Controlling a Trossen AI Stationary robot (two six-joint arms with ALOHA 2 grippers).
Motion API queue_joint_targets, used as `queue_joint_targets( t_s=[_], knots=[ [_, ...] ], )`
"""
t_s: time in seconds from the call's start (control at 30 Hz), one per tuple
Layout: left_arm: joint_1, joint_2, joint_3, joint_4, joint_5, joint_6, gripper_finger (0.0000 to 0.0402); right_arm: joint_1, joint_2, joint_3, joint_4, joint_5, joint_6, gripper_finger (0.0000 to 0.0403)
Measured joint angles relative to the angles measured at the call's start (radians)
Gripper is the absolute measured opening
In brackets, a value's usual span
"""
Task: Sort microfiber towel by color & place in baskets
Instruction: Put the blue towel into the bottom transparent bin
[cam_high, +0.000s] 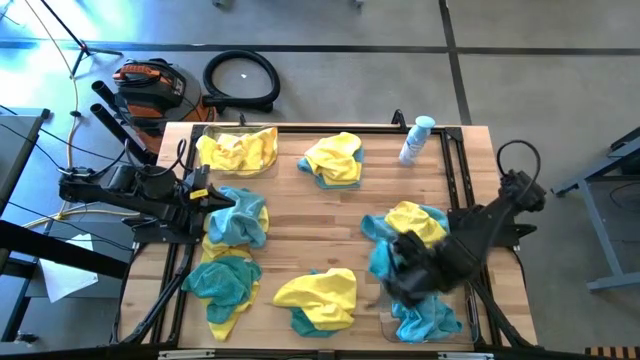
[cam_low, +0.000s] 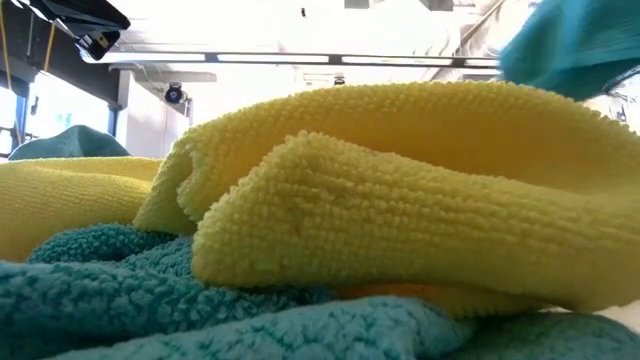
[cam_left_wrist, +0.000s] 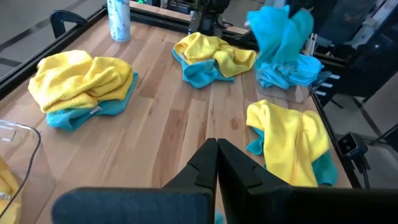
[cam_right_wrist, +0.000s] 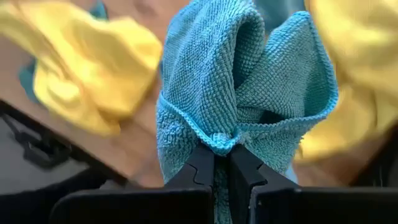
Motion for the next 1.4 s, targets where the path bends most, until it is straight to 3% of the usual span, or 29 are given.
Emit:
queue_joint_targets(
  t_s=[0.23, 0.43, 0.63, 0.87, 0.97, 1.4],
  knots=[
    [0.0, 0.0, 0.0, 0.0, 0.0, 0.0, 0.0, 0.196, 0.0, 0.0, 0.033, -0.115, 0.272, 0.0003],
    [0.0, 0.0, 0.0, 0.002, 0.0, 0.0, 0.0, 0.266, 0.011, 0.0, 0.089, -0.175, 0.321, 0.0003],
    [0.0, 0.0, 0.0, 0.015, -0.004, 0.0, 0.0, 0.202, 0.016, -0.105, 0.148, -0.117, 0.258, 0.0003],
    [0.0, 0.0, 0.0, 0.014, -0.004, 0.0, 0.0, 0.087, 0.016, -0.316, 0.515, -0.103, 0.086, 0.0003],
    [0.0, 0.0, 0.0, 0.014, -0.004, 0.0, 0.0, 0.066, 0.016, -0.379, 0.593, -0.104, 0.06, 0.0003],
    [-0.001, 0.0, 0.0, 0.011, -0.004, 0.001, 0.0, 0.109, 0.035, -0.44, 0.626, -0.114, -0.098, 0.0002]
  ],
)
